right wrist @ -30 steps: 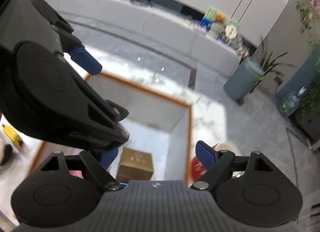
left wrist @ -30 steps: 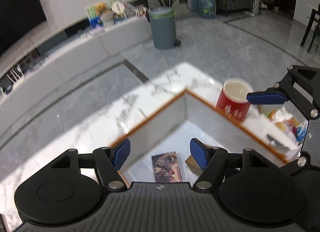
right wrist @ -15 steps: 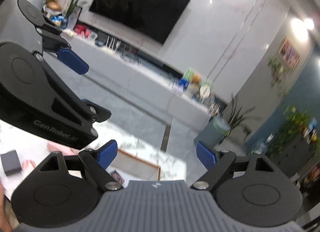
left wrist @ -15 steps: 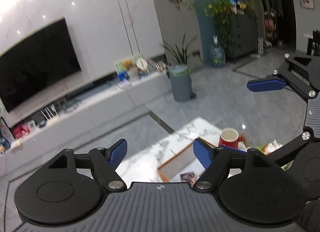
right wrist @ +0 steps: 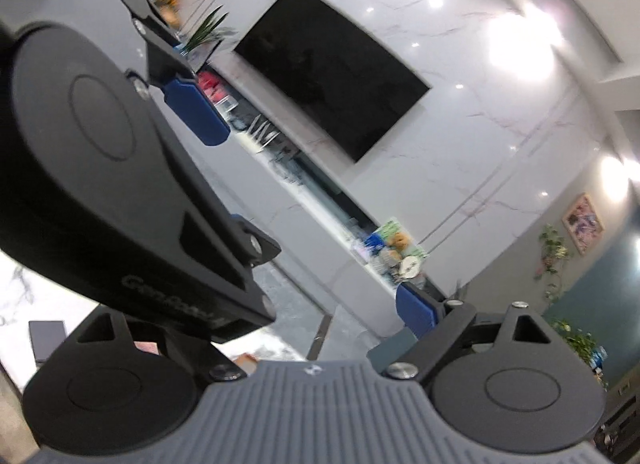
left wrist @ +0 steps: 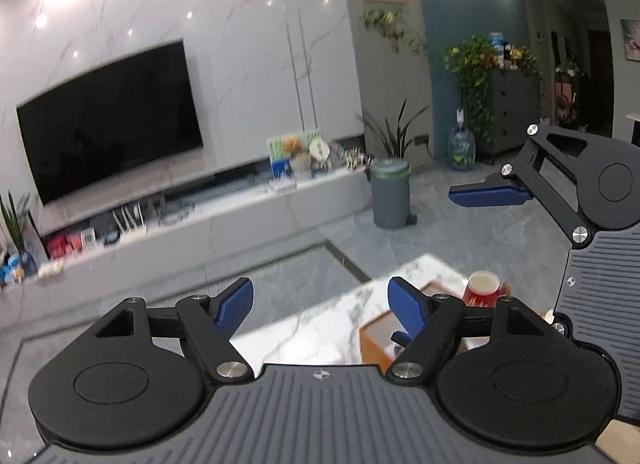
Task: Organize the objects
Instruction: 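Move both open tools back toward the remaining items on the table, then grasp the dark grey card case with the left tool while the right tool grasps the plush doll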
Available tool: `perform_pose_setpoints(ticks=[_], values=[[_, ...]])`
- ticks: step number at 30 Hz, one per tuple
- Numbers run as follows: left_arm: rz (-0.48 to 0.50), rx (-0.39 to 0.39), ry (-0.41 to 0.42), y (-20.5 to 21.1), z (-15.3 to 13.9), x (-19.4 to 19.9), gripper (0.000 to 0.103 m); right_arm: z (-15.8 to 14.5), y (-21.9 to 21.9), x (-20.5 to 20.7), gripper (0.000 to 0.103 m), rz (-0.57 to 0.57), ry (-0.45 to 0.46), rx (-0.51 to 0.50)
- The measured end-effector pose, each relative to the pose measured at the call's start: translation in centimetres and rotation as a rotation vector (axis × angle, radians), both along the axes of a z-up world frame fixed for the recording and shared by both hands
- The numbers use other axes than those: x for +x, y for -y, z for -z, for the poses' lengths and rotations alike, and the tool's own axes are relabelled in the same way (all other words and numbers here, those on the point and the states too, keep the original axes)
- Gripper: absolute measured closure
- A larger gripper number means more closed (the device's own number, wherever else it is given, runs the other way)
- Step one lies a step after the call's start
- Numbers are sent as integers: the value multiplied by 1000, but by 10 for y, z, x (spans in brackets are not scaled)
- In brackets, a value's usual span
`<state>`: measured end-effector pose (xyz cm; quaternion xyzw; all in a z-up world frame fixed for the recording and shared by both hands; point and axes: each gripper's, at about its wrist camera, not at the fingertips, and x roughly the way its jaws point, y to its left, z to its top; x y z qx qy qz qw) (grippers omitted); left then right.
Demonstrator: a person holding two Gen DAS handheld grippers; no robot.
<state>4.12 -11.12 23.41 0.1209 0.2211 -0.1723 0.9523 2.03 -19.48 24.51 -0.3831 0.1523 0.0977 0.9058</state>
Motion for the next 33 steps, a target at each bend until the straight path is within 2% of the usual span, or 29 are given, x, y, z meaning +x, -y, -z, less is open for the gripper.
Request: perform_pose_setpoints(ticks=[4,8,12,15,18,21,26,27,29,33], values=[[-12,-34,-83,-25,47,25,14,44,-21,30,13,-30,-103,-1],[-21,-15,-143,-49,104,45,13,105,-38,65,13,-46,-241,-8],[-22,-14,-263,-69,167,62,13,166,-48,91,14,-75,-331,-38],[-22,-4,-322,-87,195,61,16,205,-46,102,14,-115,-379,-23],[-24,-50,-369,-102,221,65,15,237,-48,102,14,-131,-434,-35],[-22,-42,-418,-110,240,69,15,251,-48,125,14,-144,-493,-26],[25,32,-499,-110,270,50,15,264,-52,123,13,-176,-587,51],[42,47,-514,-107,275,49,15,267,-53,135,13,-183,-609,55],[71,103,-537,-103,286,45,15,283,-53,119,13,-190,-643,56],[101,181,-609,-95,309,55,15,301,-58,121,13,-231,-708,46]])
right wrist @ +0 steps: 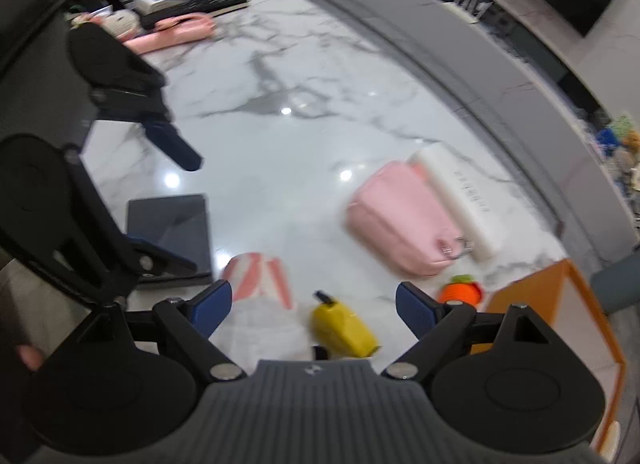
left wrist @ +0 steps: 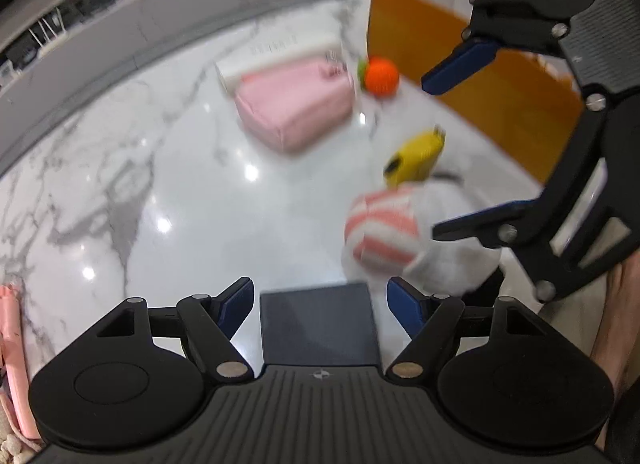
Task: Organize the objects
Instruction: 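Grasp the dark grey card case with the left tool while the right tool grasps the plush doll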
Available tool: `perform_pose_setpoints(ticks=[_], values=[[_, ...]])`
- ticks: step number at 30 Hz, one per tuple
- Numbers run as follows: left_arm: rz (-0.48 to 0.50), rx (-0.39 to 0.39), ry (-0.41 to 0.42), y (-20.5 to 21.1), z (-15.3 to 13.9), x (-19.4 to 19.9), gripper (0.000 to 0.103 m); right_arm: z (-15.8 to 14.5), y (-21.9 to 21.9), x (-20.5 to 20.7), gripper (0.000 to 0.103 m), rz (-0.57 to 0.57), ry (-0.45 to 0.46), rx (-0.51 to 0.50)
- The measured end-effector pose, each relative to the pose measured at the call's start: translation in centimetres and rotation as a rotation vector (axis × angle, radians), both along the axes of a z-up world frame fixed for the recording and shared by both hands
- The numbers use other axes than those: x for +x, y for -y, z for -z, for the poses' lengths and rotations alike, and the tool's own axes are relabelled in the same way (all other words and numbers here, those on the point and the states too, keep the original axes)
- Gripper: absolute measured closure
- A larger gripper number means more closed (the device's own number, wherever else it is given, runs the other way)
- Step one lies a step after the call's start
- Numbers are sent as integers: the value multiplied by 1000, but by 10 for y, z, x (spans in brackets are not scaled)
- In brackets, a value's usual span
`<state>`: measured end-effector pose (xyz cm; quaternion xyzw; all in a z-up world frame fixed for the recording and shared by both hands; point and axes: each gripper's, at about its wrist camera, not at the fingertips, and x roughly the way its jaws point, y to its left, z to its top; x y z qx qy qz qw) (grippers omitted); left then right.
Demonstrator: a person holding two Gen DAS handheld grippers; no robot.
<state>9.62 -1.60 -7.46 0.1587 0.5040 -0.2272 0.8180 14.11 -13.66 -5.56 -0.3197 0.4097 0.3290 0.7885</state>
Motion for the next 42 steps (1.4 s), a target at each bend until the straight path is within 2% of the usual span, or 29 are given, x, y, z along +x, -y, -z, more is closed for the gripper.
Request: perform_pose_setpoints(ticks=[4,8,18,24,29,33,36,38,39,42], values=[[0,26,-76,-3,16,10,15,18,-2,-3,14,-35,-81,-3],[-11,-7,-134,-9,23,15,14,41,-6,-3,17,-34,-145,-26],[-21,-17,-214,-12,43,24,9,74,-11,-2,22,-35,-204,-58],[3,18,-188,-7,45,22,8,80,-14,-4,21,-49,-193,-77],[52,88,-151,-2,48,13,5,81,-11,5,21,-15,-240,-60],[38,70,-136,-3,51,12,3,83,-3,12,21,29,-278,-26],[34,68,-134,-3,52,14,1,83,1,8,21,-7,-256,-15],[32,57,-137,-3,51,14,8,81,1,4,23,-20,-241,-28],[34,54,-129,-3,49,13,15,80,1,1,26,-25,-224,-35],[35,69,-130,1,48,10,15,77,3,-7,27,-11,-174,-26]])
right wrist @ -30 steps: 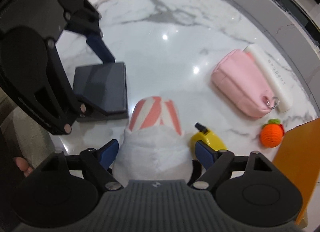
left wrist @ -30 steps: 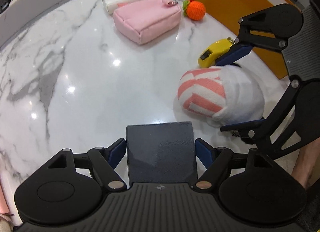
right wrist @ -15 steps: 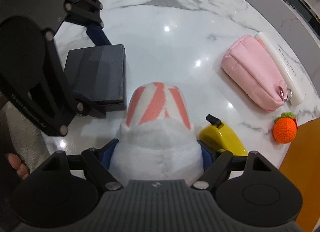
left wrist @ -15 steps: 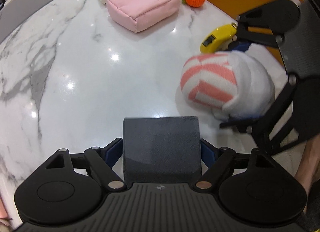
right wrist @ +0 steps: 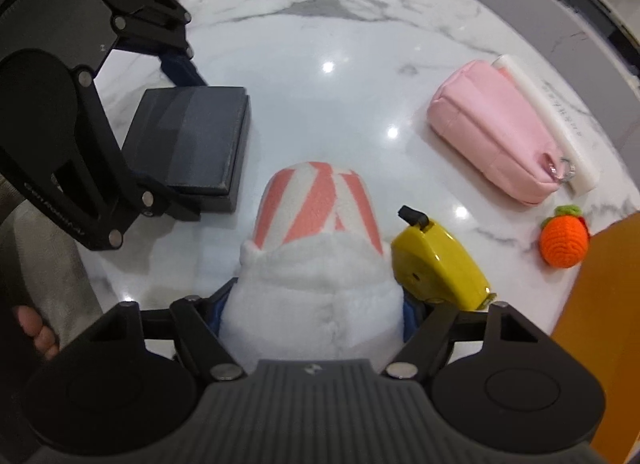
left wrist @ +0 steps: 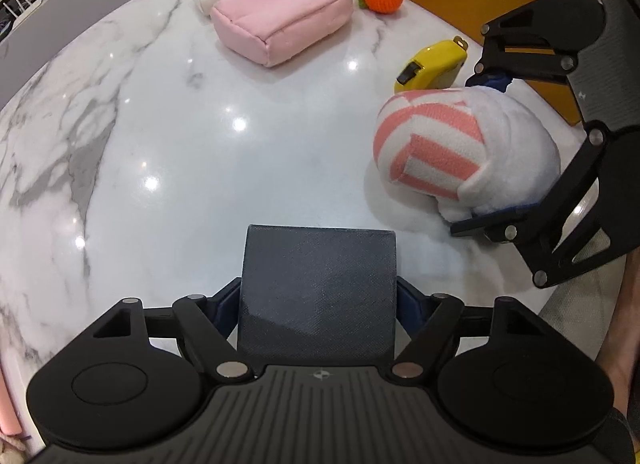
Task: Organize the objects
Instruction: 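Grasp the dark grey card case with the left tool while the right tool grasps the plush doll, then carry the grey case with the left tool while the right tool carries the doll over the box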
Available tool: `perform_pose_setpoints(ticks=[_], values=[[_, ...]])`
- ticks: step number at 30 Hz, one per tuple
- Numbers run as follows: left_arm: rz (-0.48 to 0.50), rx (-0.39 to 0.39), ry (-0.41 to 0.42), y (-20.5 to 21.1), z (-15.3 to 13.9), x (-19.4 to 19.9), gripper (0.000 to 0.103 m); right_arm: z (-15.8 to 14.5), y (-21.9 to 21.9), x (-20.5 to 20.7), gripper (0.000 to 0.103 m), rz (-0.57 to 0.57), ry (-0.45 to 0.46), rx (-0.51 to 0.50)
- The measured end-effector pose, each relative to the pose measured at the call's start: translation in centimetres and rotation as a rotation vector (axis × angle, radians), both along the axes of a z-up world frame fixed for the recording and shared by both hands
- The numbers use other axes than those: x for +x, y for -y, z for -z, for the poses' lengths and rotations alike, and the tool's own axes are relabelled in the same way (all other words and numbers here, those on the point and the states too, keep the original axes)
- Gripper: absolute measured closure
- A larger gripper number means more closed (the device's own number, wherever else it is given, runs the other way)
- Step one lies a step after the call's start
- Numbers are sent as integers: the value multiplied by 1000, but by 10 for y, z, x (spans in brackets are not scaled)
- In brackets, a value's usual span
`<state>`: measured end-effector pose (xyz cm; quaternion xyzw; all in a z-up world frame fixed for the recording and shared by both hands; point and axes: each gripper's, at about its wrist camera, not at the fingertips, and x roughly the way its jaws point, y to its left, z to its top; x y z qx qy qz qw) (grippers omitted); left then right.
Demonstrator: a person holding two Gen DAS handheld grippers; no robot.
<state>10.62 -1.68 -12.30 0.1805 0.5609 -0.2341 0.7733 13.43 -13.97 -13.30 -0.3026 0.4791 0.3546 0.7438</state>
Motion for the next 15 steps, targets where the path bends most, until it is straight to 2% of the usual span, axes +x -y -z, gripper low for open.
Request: perform_pose_setpoints(ticks=[4,9,15], values=[[23,27,11,6,-2,-7,15,0,1,-15,28,6,54,23],[18,51,21,8,-5,-12,15,-2,12,-32,28,94,78,94],[-38,-8,54,7,-25,-9,15,-11,35,-36,28,114,88,155]])
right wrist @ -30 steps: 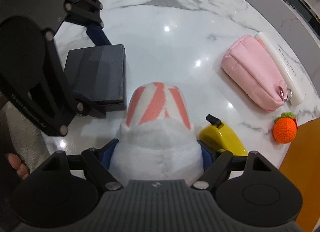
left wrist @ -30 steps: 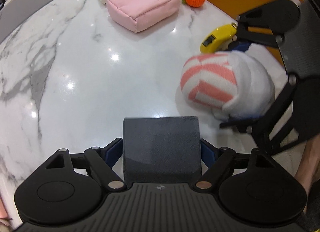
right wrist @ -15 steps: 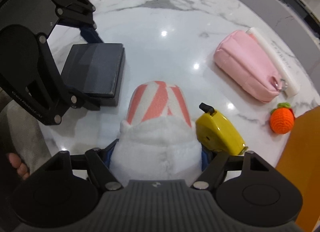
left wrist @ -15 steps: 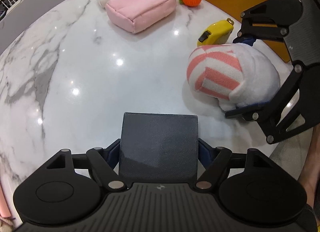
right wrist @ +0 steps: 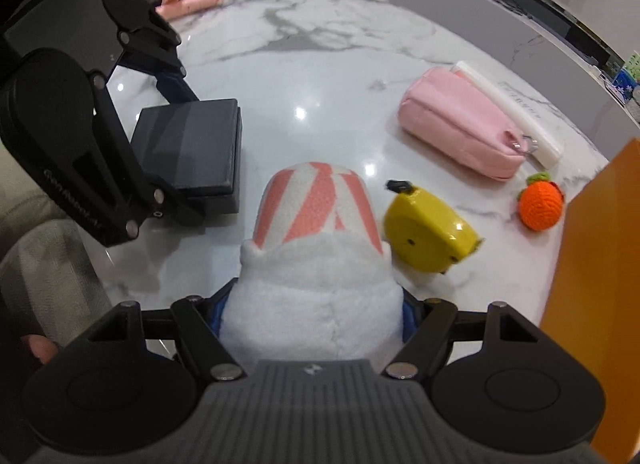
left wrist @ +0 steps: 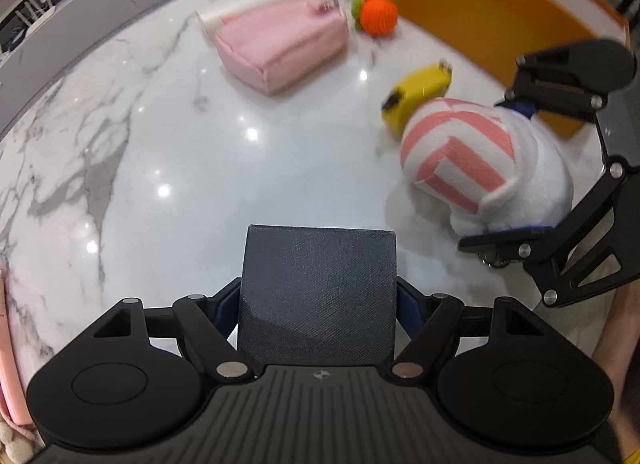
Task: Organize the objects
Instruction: 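Carry the grey case with the left tool while the right tool carries the doll over the box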
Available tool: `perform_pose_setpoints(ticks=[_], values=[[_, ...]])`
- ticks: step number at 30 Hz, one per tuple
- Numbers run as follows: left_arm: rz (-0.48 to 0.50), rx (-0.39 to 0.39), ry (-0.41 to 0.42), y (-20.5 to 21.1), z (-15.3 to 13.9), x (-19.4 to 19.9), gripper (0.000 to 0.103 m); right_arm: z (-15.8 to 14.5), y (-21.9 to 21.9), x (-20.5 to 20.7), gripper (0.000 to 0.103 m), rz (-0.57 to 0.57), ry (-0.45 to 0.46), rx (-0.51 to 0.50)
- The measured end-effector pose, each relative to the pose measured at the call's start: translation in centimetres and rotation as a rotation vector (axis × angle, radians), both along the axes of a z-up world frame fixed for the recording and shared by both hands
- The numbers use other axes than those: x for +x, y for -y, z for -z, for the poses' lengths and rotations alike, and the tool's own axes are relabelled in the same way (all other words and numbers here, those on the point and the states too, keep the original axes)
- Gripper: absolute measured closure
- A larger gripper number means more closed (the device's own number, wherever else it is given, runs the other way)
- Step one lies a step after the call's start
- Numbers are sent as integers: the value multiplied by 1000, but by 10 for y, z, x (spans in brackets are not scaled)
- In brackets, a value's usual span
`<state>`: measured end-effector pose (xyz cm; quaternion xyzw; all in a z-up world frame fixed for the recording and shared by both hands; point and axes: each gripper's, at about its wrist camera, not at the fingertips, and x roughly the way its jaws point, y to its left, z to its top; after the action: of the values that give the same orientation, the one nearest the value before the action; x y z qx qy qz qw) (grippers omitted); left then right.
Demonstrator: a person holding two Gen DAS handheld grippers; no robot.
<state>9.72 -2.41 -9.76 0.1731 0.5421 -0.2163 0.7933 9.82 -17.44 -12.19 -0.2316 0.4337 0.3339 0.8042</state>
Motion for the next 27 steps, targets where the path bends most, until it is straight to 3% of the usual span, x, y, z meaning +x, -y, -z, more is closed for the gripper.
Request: perform_pose_setpoints(ticks=[7,13,21,27], values=[[-57,-122,60,13,-41,5,15,-31,31,5,28,44,69,120],[-48,-186,101,40,-69,1,15,-64,63,11,28,108,99,204],[28,-256,209,112,-111,14,15,-113,115,7,28,171,182,173],[103,-293,249,173,-124,32,15,-138,168,13,28,282,226,123]])
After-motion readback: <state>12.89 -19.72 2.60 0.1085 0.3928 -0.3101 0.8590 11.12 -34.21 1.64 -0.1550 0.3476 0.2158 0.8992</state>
